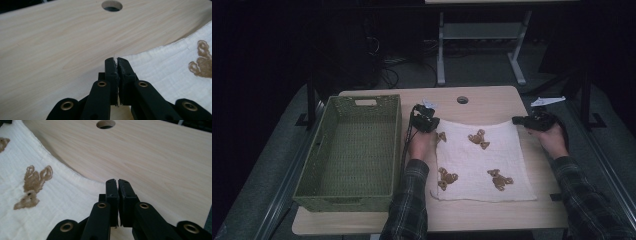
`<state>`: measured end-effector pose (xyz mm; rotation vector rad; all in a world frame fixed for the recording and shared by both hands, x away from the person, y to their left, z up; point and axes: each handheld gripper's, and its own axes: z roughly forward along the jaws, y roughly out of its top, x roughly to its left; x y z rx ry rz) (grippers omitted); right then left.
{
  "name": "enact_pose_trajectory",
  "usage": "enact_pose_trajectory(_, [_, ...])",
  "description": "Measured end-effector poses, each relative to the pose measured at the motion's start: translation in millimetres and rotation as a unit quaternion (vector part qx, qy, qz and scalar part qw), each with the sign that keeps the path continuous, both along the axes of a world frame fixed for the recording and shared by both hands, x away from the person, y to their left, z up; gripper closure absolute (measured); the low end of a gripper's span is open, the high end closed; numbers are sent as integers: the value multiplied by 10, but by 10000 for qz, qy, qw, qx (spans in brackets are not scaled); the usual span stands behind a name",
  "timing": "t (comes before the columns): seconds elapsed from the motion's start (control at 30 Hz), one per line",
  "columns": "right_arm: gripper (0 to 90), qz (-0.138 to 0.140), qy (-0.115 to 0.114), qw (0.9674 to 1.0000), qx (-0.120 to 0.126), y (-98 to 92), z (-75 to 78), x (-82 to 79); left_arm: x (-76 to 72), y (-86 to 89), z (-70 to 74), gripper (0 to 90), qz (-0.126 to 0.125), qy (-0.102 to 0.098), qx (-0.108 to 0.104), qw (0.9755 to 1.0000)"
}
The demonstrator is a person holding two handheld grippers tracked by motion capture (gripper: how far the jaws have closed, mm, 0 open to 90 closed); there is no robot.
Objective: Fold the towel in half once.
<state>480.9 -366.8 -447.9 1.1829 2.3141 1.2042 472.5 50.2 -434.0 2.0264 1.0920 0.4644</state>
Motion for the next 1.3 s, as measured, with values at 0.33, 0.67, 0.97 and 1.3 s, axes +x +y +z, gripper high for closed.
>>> enact_pose_trajectory(0.33, [869,134,-144,9997,141,-25,146,-165,-203,32,159,870,-69,-154,95,9998])
enact_pose_trajectory(0.67, [869,261,-254,9993,123,-75,202,-444,-471,21,249,870,-162,-162,64,9997])
enact_pose_trajectory(0.97, [869,321,-294,9988,217,-133,204,-709,-717,40,264,869,-246,-268,24,9993])
enact_pose_trajectory(1.3, [869,376,-189,9988,241,-162,106,-1026,-997,55,154,869,-314,-267,23,9991])
